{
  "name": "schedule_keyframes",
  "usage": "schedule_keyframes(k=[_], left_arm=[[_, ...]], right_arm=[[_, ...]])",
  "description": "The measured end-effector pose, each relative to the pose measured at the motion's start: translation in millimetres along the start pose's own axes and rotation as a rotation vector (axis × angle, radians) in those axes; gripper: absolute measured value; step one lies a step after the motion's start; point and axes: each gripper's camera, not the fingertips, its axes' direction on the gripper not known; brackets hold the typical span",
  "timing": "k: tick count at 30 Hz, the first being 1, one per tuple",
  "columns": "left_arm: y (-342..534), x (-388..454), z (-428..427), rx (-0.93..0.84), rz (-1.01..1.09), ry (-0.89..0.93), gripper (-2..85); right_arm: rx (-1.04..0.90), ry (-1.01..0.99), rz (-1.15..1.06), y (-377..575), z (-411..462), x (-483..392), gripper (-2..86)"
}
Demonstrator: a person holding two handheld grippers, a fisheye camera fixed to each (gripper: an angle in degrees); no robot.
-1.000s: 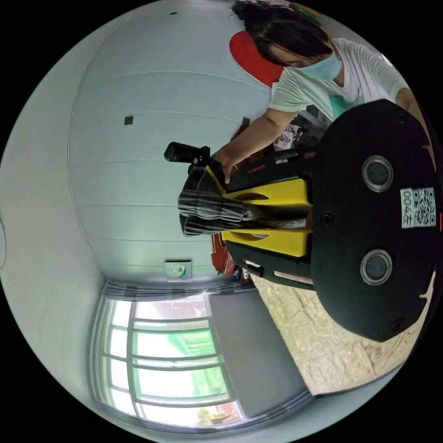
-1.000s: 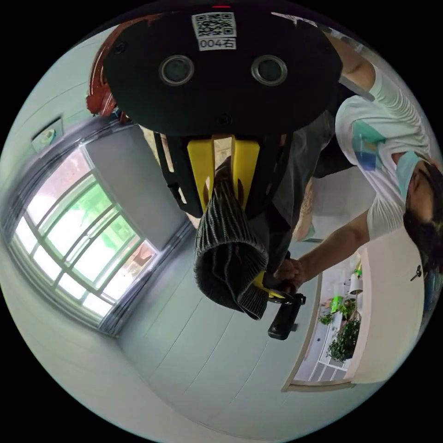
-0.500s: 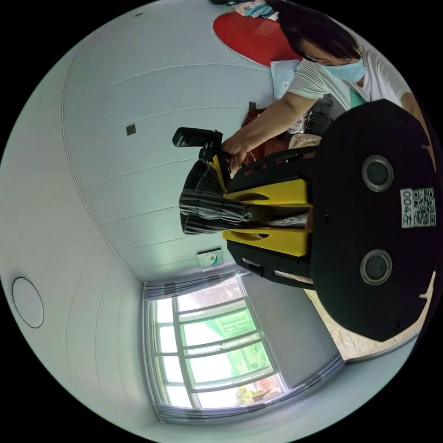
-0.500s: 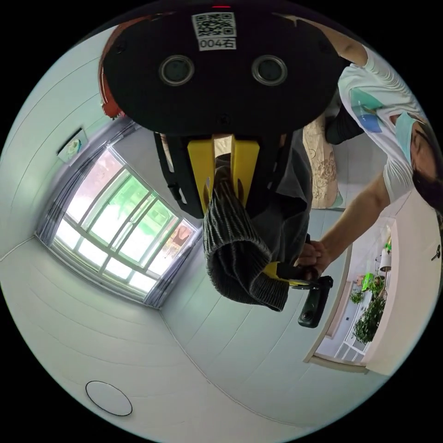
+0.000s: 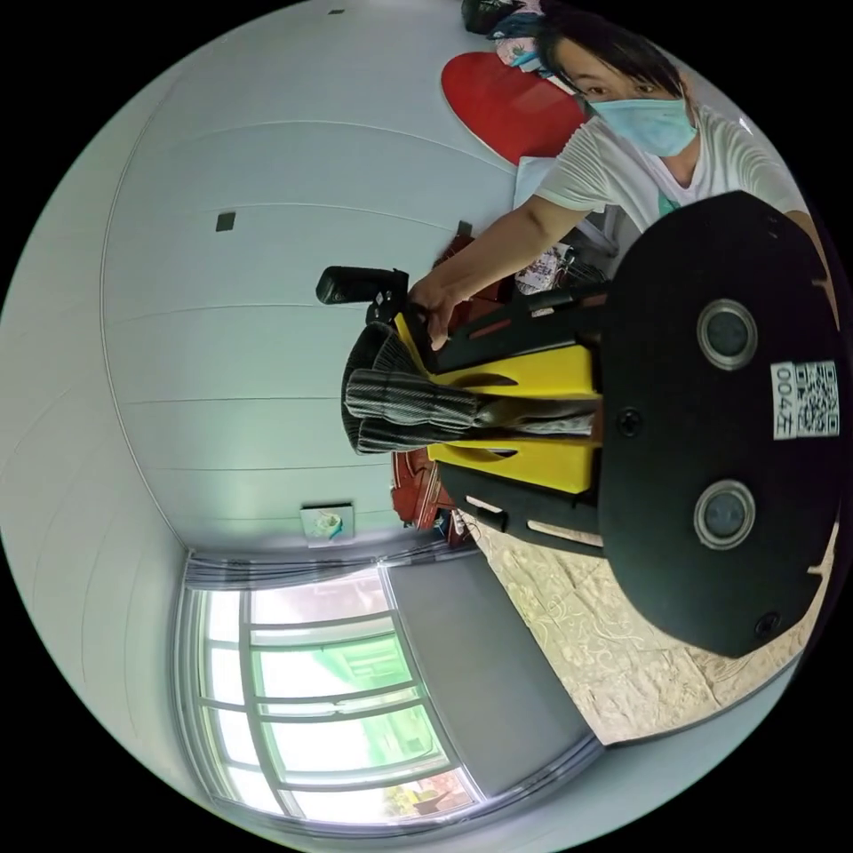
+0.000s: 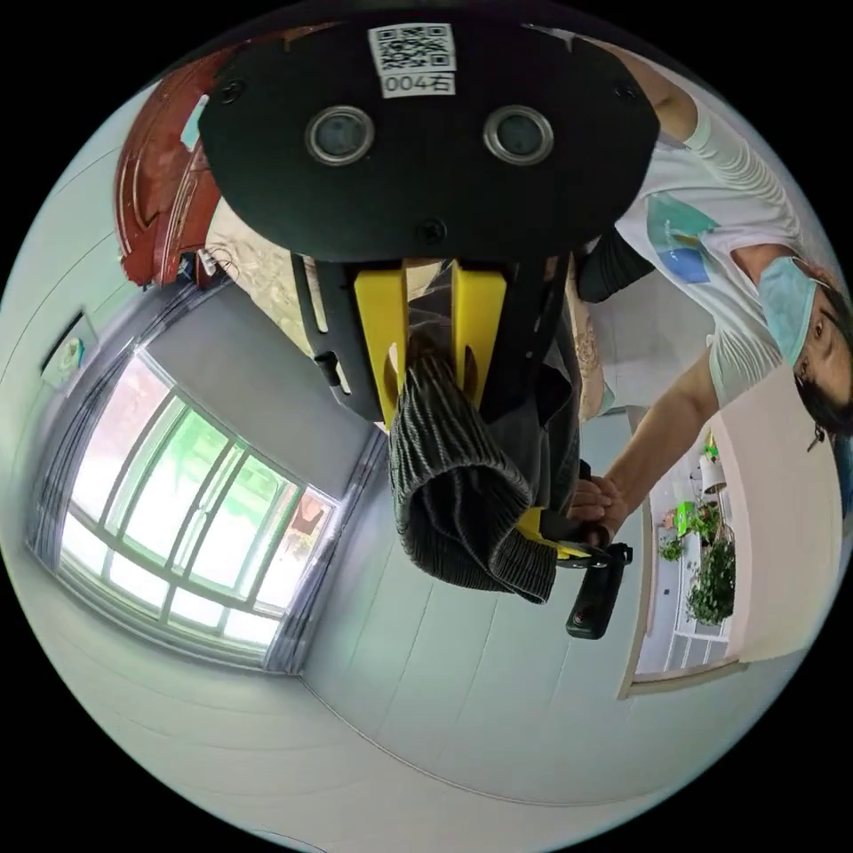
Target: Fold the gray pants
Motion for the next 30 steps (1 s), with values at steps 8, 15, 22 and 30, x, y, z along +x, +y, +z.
schedule_keyframes(k=[8, 15, 22, 30], left_arm=[[3, 4, 60, -0.105, -0.075, -0.167, 4.7], [34, 64, 128, -0.157, 0.078, -0.530, 4.4], [91, 138, 201, -0.176, 0.270, -0.794, 4.2], [108, 162, 214, -0.121, 0.236, -0.890, 4.1]], right_arm=[[0.257, -0.292, 0.398, 152, 1, 117, 16.4], [0.098, -0.500, 0.556, 184, 119, 138, 26.7], [-0.086, -0.398, 0.655, 191, 198, 147, 26.4], [-0.135, -0.188, 0.712, 177, 221, 162, 15.6]])
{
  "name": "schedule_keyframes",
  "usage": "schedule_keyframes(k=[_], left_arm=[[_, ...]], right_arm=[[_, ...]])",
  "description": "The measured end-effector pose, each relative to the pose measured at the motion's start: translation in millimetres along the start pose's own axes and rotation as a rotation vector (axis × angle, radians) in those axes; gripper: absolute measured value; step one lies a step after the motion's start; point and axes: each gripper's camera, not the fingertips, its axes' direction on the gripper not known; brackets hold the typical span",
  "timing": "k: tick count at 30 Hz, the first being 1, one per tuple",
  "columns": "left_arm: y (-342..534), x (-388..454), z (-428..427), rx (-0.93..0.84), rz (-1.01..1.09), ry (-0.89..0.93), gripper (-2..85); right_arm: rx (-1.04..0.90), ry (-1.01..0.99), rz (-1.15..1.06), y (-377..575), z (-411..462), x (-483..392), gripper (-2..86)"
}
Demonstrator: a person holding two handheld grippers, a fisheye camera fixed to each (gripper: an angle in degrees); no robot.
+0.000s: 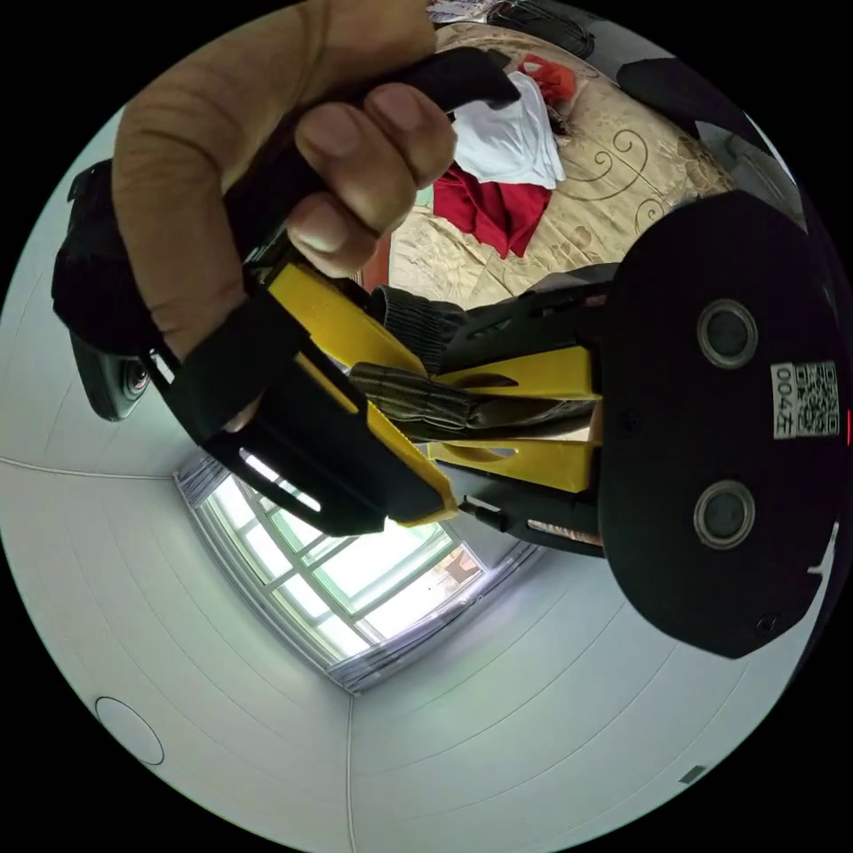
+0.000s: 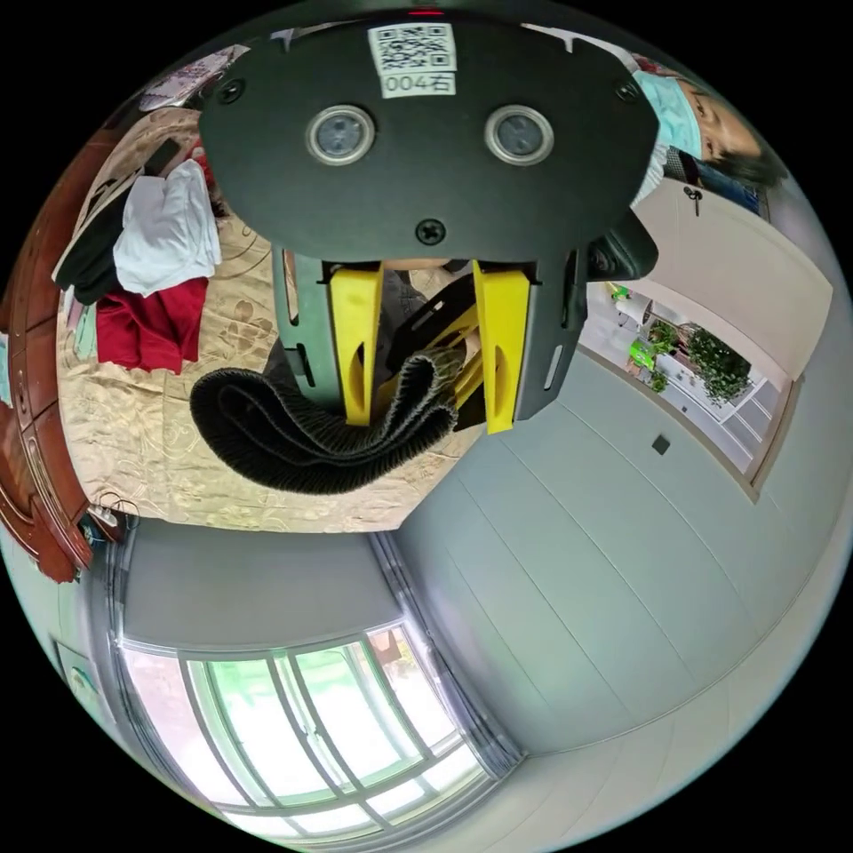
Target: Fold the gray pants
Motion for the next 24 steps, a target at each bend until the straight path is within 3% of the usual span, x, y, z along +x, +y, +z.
schedule_keyframes(k=[5, 14, 18, 20, 24], left_arm=[[20, -14, -13, 0.083, -0.011, 0.034, 4.0], [75, -9, -7, 0.111, -0.061, -0.093, 5.9], [103, -28, -5, 0.091, -0.099, -0.054, 13.0], [119, -39, -8, 0.107, -0.120, -0.006, 15.5], [194, -81, -8, 0.177, -0.271, 0.311, 17.2]], right_arm=[[0.000, -0.125, 0.020, -8, 6, 4, 13.6], [0.044, -0.042, 0.028, -16, 39, -47, 8.0], [0.067, -0.017, 0.039, -25, 45, -71, 6.4], [0.087, 0.023, 0.024, -28, 46, -87, 6.4], [0.160, 0.098, -0.024, -37, 37, -130, 6.3]])
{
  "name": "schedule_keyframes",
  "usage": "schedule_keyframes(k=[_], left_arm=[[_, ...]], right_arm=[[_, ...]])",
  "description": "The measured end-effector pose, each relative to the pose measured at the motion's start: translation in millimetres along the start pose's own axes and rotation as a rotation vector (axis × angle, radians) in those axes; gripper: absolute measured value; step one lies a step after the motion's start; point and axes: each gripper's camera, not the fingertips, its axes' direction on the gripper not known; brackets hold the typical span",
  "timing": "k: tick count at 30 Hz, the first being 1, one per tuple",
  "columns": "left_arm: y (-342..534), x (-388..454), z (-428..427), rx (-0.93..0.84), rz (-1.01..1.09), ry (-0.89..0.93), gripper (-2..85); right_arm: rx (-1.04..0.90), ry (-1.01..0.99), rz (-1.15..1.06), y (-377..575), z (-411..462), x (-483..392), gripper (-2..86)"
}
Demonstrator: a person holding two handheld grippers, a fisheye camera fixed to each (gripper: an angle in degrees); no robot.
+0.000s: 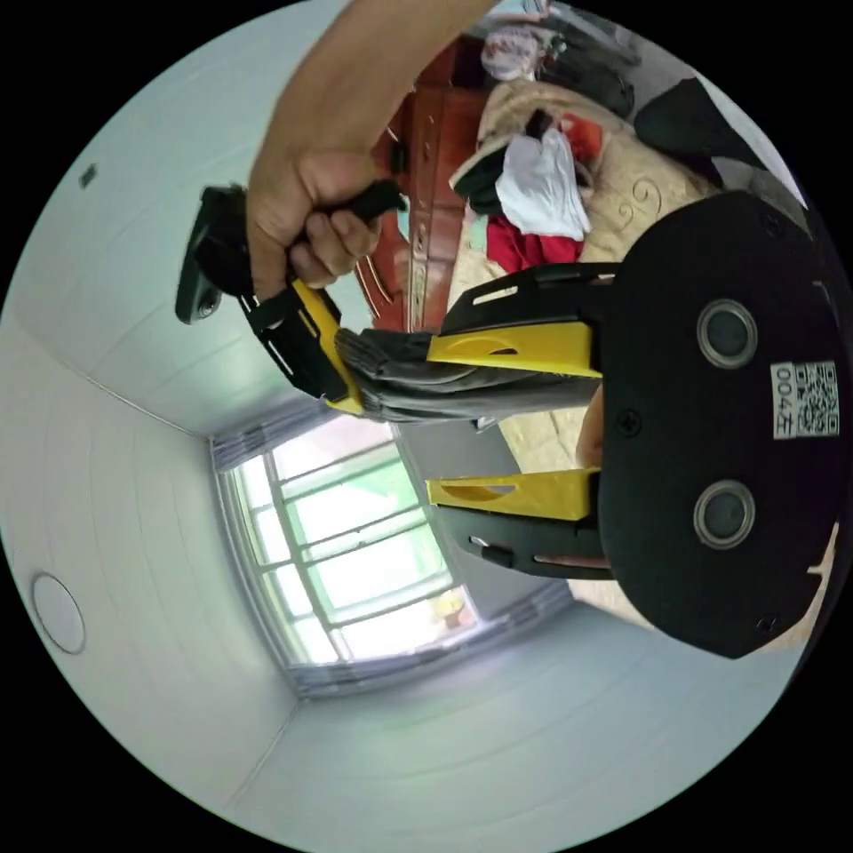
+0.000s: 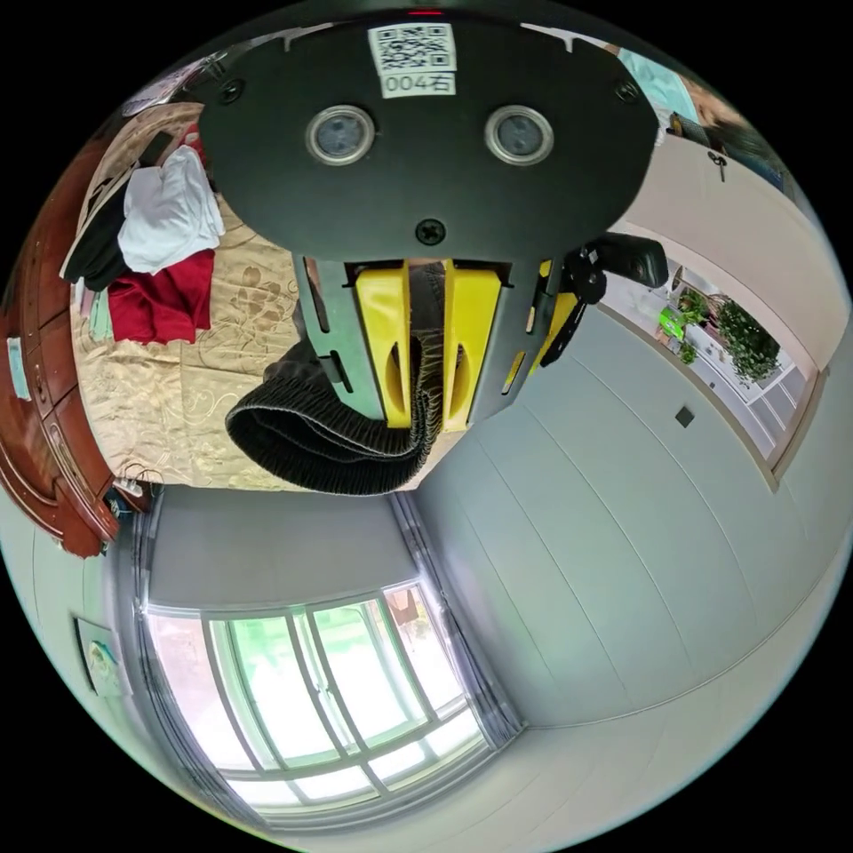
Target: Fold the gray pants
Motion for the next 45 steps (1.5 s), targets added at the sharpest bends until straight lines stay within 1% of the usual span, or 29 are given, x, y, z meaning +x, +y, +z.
schedule_keyframes(k=[1, 2, 3, 4, 5, 7, 10, 13, 18, 21, 26, 27, 29, 31, 32, 33, 34, 35, 37, 41, 45], left_arm=[[28, -16, -2, -0.003, -0.043, 0.078, 17.6], [44, -23, -3, -0.002, -0.057, 0.116, 17.8], [79, -35, 0, -0.019, -0.091, 0.151, 18.3], [116, -44, 5, -0.049, -0.124, 0.164, 18.8], [135, -49, 9, -0.060, -0.147, 0.173, 19.1], [210, -66, 26, -0.119, -0.270, 0.223, 20.0], [286, -76, 57, -0.186, -0.395, 0.282, 21.0], [330, -70, 90, -0.251, -0.407, 0.367, 22.3], [357, -51, 113, -0.246, -0.343, 0.495, 23.8], [374, -43, 122, -0.258, -0.348, 0.595, 24.5], [391, -11, 126, -0.279, -0.297, 0.597, 25.4], [395, 1, 130, -0.291, -0.277, 0.565, 25.4], [400, 17, 138, -0.313, -0.262, 0.447, 25.1], [406, 30, 155, -0.358, -0.312, 0.321, 23.1], [407, 32, 157, -0.369, -0.331, 0.259, 20.7], [409, 34, 159, -0.370, -0.346, 0.154, 15.8], [410, 34, 156, -0.341, -0.350, 0.089, 8.6], [410, 32, 155, -0.337, -0.354, 0.075, 5.1], [405, 16, 143, -0.311, -0.405, -0.019, 1.8], [385, -34, 104, -0.224, -0.508, -0.125, -0.1], [335, -94, 35, -0.113, -0.427, -0.306, -0.5]], right_arm=[[0.008, 0.005, -0.003, -2, -2, -6, 6.3], [0.024, 0.017, -0.011, -8, -7, -18, 6.3], [0.038, 0.033, -0.023, -12, -11, -33, 6.3], [0.046, 0.042, -0.031, -15, -13, -40, 6.3], [0.063, 0.058, -0.047, -18, -17, -57, 6.3], [0.076, 0.080, -0.081, -23, -20, -83, 6.3], [0.082, 0.113, -0.128, -29, -21, -125, 6.3], [0.089, 0.133, -0.168, -30, -19, -163, 6.4], [0.083, 0.157, -0.202, -30, -13, -215, 6.5], [0.085, 0.150, -0.216, -24, -5, -240, 6.5], [0.092, 0.136, -0.223, -9, 17, -276, 6.5], [0.098, 0.133, -0.220, -4, 23, -284, 6.5], [0.110, 0.130, -0.215, 4, 32, -296, 6.5], [0.130, 0.127, -0.213, 13, 39, -307, 6.4], [0.147, 0.127, -0.212, 19, 40, -315, 6.4], [0.163, 0.130, -0.212, 26, 40, -321, 6.4], [0.171, 0.133, -0.212, 29, 40, -324, 6.5], [0.186, 0.136, -0.208, 35, 37, -328, 6.5], [0.223, 0.132, -0.202, 46, 30, -329, 6.5], [0.337, 0.085, -0.151, 80, 6, -314, 6.5], [0.398, -0.034, -0.091, 125, 3, -274, 6.4]])
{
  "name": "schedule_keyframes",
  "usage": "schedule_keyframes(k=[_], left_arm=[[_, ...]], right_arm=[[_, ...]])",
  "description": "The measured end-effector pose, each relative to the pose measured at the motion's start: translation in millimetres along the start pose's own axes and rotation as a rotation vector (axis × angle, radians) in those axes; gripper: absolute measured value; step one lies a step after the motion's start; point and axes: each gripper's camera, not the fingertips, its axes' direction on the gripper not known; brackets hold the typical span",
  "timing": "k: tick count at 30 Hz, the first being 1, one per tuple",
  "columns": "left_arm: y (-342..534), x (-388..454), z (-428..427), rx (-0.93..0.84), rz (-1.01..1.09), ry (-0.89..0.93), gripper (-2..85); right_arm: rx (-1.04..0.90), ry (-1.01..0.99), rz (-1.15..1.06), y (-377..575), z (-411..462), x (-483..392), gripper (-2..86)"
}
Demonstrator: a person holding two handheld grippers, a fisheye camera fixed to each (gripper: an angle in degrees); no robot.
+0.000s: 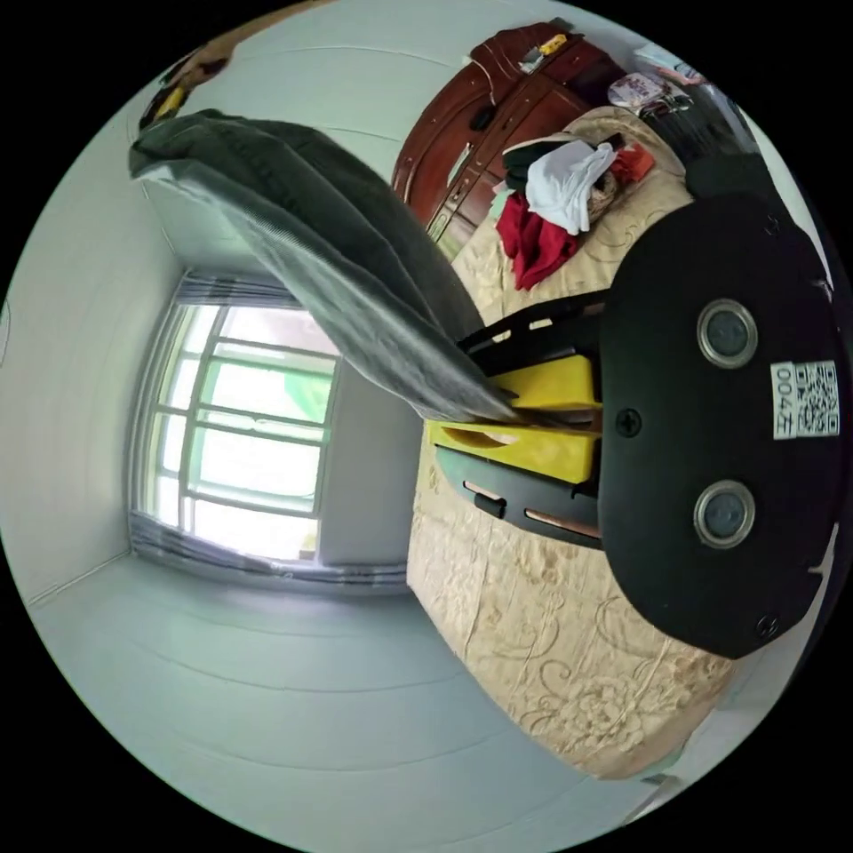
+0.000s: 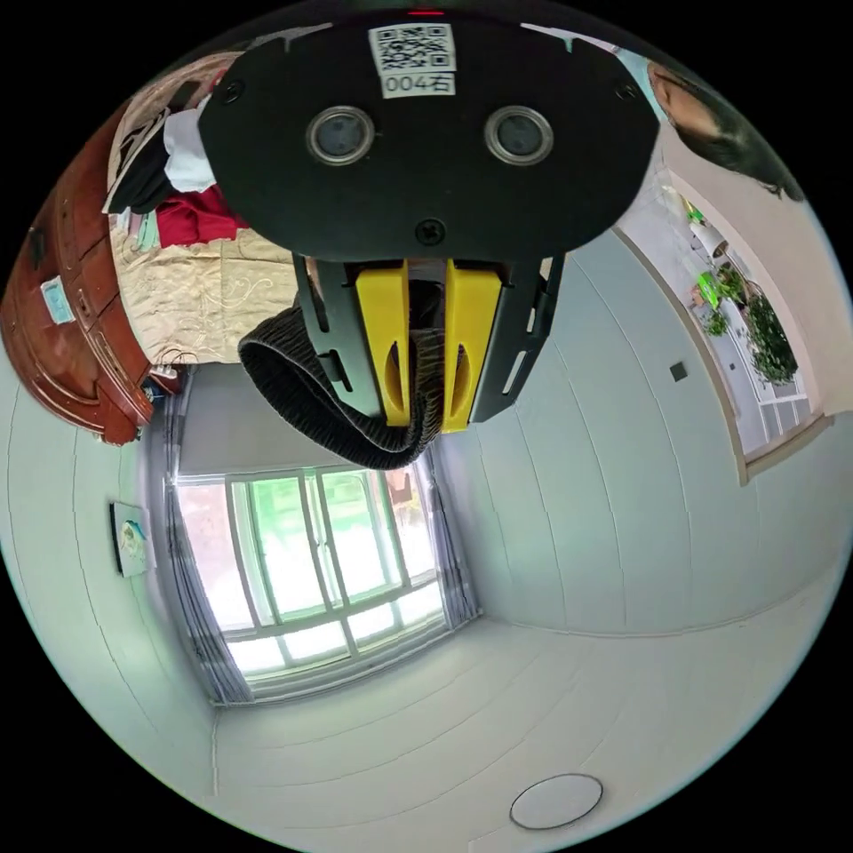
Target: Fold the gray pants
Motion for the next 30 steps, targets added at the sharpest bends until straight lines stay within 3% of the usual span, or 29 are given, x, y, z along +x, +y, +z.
schedule_keyframes(k=[5, 11, 17, 23, 30], left_arm=[[-44, -23, -60, 0.032, 0.184, -0.104, -0.6], [17, -28, -97, -0.056, 0.322, -0.228, -0.6], [72, -41, -68, -0.362, 0.415, -0.223, -0.7], [118, -32, 83, -0.770, 0.505, -0.077, -0.7], [190, 38, 348, -1.168, 0.580, -0.024, -0.7]], right_arm=[[0.015, -0.184, 0.088, 111, 14, 48, 6.4], [-0.070, -0.303, 0.237, 343, 68, 72, 6.3], [-0.217, -0.314, 0.616, 586, 150, 86, 6.3], [-0.358, -0.159, 1.021, 764, 252, 136, 6.2], [-0.379, 0.085, 1.304, 882, 373, 222, 6.3]])
